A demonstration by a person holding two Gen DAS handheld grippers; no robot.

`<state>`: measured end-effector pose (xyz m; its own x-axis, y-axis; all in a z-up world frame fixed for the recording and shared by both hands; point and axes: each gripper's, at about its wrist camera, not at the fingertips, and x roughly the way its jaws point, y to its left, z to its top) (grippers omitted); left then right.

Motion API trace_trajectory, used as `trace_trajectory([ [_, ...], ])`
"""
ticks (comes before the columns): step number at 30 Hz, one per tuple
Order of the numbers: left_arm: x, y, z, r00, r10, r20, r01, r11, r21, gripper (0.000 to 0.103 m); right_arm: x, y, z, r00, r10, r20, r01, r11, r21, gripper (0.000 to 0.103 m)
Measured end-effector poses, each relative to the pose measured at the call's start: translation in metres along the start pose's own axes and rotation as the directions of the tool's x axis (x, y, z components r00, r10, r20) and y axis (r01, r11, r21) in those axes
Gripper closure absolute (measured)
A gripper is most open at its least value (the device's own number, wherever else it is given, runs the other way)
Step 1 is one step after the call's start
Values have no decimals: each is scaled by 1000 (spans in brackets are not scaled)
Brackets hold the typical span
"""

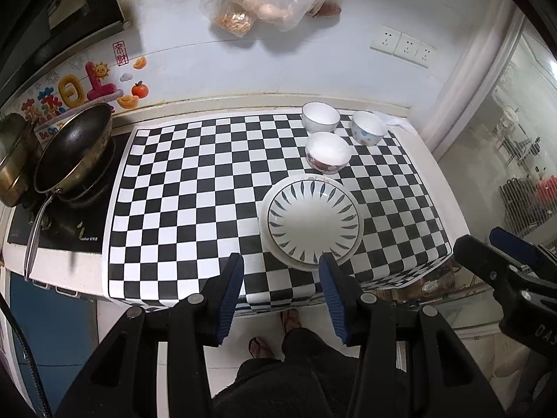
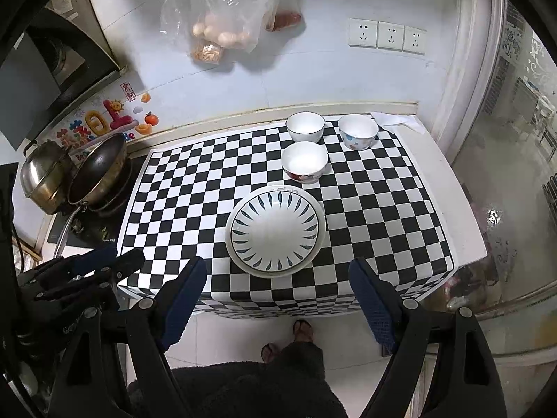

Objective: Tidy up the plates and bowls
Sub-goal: 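Open both grippers and pull them back from the plate stack, then reach both grippers to the pink-rose bowl and grasp its rim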

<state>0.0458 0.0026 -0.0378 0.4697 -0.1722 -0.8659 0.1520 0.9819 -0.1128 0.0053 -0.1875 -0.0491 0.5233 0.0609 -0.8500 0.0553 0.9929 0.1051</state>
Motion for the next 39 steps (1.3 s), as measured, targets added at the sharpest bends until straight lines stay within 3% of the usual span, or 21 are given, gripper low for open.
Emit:
trace_trajectory([
  [5, 27, -3, 31, 1000, 7, 0, -7, 1000, -13, 61, 28, -28, 28, 999, 39, -5, -39, 998, 44, 17],
  [9, 74, -5, 74, 999, 16, -31, -17, 999, -30, 61, 71, -64, 66, 998, 55, -18, -53, 994, 94, 17],
  [13, 150, -13, 122, 991, -14, -130, 7, 999, -52, 61, 141, -105, 114, 993, 98, -65, -89, 986, 140, 17],
  [17, 229, -23, 158, 970, -42, -241, 24, 997, -77, 61, 221, -134, 154, 984, 104, -148, -83, 986, 146, 19],
  [24, 361, -37, 194, 903, -71, -424, 22, 993, -118, 61, 380, -161, 191, 909, 155, -387, -108, 984, 139, 38],
  [28, 400, -44, 199, 881, -72, -467, 23, 994, -109, 63, 439, -168, 193, 866, 175, -468, -127, 983, 133, 50],
  [30, 412, -48, 201, 875, -66, -479, 24, 996, -92, 75, 459, -169, 192, 847, 190, -497, -140, 981, 136, 63],
  [33, 423, -54, 200, 865, -73, -497, 35, 996, -85, 83, 473, -168, 191, 833, 199, -516, -154, 980, 128, 79],
  [35, 425, -59, 199, 867, -53, -495, 20, 997, -71, 83, 477, -166, 192, 831, 205, -517, -168, 979, 120, 85],
  [39, 419, -64, 198, 869, -60, -491, 24, 997, -78, 83, 472, -161, 193, 843, 161, -514, -149, 987, 64, 86],
])
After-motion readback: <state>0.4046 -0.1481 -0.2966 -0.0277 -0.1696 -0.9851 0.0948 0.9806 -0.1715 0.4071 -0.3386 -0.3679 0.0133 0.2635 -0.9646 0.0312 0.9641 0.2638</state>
